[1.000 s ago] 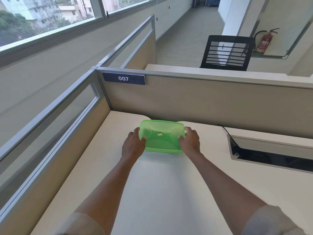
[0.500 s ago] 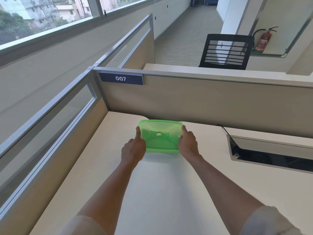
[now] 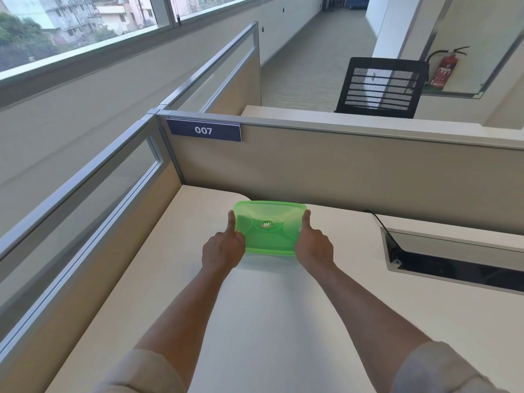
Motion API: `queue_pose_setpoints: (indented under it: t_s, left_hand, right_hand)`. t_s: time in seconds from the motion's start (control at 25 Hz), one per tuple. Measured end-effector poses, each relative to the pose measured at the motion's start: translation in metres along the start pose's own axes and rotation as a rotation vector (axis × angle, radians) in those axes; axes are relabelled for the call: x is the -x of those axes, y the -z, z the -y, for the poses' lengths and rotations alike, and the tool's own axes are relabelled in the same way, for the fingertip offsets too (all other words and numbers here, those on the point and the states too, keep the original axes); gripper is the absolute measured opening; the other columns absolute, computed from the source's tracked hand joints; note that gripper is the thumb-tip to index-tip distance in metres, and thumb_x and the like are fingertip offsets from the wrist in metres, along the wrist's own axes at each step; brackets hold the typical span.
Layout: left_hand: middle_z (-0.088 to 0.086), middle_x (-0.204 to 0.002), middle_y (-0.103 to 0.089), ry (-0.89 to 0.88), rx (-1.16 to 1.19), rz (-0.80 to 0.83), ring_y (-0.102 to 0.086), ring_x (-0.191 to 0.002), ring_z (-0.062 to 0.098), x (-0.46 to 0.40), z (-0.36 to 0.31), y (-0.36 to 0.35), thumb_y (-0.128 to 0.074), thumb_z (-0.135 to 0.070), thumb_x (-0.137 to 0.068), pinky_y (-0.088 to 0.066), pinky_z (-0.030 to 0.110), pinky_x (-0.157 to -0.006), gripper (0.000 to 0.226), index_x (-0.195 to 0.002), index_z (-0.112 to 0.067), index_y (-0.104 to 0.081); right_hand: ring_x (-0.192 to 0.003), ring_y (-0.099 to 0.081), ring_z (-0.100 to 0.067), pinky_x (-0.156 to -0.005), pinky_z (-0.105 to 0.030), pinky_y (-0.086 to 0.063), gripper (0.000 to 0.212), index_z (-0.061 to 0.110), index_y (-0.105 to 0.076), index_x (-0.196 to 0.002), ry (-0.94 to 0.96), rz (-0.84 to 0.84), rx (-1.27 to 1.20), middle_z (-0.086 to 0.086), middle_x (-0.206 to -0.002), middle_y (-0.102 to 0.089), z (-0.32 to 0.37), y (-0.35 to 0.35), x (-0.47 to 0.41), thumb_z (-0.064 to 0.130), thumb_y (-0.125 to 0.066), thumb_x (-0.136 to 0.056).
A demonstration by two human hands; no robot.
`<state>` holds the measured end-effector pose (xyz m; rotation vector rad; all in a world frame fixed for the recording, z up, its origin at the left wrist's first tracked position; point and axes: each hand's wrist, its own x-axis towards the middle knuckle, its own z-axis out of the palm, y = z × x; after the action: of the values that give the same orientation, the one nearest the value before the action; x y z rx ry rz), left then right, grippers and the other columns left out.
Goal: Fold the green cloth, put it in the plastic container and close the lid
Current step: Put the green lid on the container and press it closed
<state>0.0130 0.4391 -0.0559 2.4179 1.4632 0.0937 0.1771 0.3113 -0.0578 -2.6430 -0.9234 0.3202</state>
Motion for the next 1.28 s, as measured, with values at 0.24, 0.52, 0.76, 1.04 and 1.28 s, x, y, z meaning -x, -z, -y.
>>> queue_pose_setpoints:
  t_s: [0.24,0.52,0.76,1.04,1.28]
  left_hand:
    - [0.015,-0.088,-0.066,-0.016,-0.009,-0.014,-0.058,-0.072,0.032,-0.001,0.0,-0.002,-0.023,-0.038,-0.098,-0.046,0.038,-0.064,0.06,-0.154,-0.032,-0.002]
    - [0.014,-0.086,-0.065,-0.036,-0.027,-0.015,-0.052,-0.067,0.03,-0.002,0.003,-0.001,-0.023,-0.038,-0.098,-0.041,0.036,-0.062,0.06,-0.155,-0.03,-0.003]
    - [0.016,-0.084,-0.067,-0.044,0.085,-0.083,-0.055,-0.068,0.032,0.002,0.006,-0.011,-0.021,-0.039,-0.102,-0.042,0.038,-0.063,0.057,-0.155,-0.033,-0.003]
    - [0.008,-0.072,-0.055,-0.087,0.222,-0.077,-0.061,-0.075,0.035,0.002,0.014,-0.017,-0.017,-0.041,-0.104,-0.042,0.038,-0.064,0.052,-0.155,-0.039,-0.005]
    - [0.018,-0.104,-0.064,-0.058,0.071,-0.034,-0.062,-0.088,0.038,0.002,0.008,-0.004,-0.018,-0.043,-0.103,-0.05,0.045,-0.076,0.055,-0.155,-0.035,-0.001]
  right_hand:
    - [-0.095,-0.062,-0.036,-0.07,-0.035,-0.04,0.074,0.021,-0.002,-0.155,0.013,0.051,0.018,-0.014,-0.105,-0.066,-0.003,0.004,-0.003,0.008,-0.037,-0.091]
    - [-0.096,-0.062,-0.037,-0.071,-0.036,-0.041,0.073,0.019,-0.004,-0.155,0.025,0.07,0.017,-0.015,-0.106,-0.066,-0.004,0.006,-0.002,0.009,-0.038,-0.092]
    - [-0.091,-0.062,-0.037,-0.069,-0.037,-0.039,0.064,0.025,-0.005,-0.154,0.027,0.033,-0.036,-0.014,-0.1,-0.067,-0.009,-0.003,-0.004,0.017,-0.033,-0.097]
    - [-0.081,-0.057,-0.036,-0.068,-0.038,-0.037,0.051,0.032,-0.01,-0.153,0.018,-0.009,-0.112,-0.008,-0.076,-0.055,-0.016,-0.014,-0.006,0.032,-0.024,-0.103]
    - [-0.085,-0.056,-0.037,-0.072,-0.04,-0.039,0.051,0.032,-0.01,-0.152,0.007,0.02,-0.096,-0.012,-0.088,-0.06,-0.015,-0.009,-0.006,0.034,-0.024,-0.103]
